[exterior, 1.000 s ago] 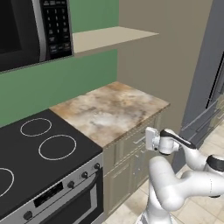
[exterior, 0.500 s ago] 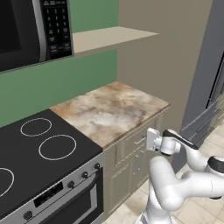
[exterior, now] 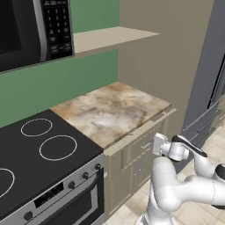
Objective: Take a straw from the drawer in front and place it inside the glass cup on the dining counter.
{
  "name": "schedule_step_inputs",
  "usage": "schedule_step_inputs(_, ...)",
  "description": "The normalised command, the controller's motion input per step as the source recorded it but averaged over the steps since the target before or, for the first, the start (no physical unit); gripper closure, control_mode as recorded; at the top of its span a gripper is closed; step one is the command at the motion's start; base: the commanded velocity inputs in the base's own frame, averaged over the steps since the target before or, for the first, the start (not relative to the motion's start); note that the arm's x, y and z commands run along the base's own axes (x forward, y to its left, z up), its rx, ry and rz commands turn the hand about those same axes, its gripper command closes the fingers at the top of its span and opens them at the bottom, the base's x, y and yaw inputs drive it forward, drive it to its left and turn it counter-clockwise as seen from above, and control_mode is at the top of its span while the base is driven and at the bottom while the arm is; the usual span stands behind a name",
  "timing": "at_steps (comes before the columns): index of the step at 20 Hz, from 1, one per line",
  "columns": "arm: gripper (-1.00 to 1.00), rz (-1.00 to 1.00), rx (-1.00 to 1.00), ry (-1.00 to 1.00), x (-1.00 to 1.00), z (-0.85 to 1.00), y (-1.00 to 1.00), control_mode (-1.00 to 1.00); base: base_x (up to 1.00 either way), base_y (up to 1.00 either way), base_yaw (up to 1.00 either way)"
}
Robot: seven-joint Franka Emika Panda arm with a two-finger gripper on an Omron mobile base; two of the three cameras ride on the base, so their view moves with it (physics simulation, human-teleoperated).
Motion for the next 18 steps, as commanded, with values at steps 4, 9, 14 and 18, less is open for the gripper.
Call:
schedule_step_inputs(4,1.00,0.00,0.03,0.00,-0.40,0.20,-0.79,-1.00,0.00,0.00,0.00)
schedule_step_inputs(9,1.00,0.00,0.00,0.01,-0.38,0.34,-0.81,-1.00,0.00,0.00,0.00)
schedule_step_inputs(14,1.00,0.00,0.00,0.05,-0.36,0.34,-0.90,-1.00,0.00,0.00,0.00)
schedule_step_inputs(18,1.00,0.00,0.01,0.05,-0.44,0.29,-0.97,-1.00,0.00,0.00,0.00)
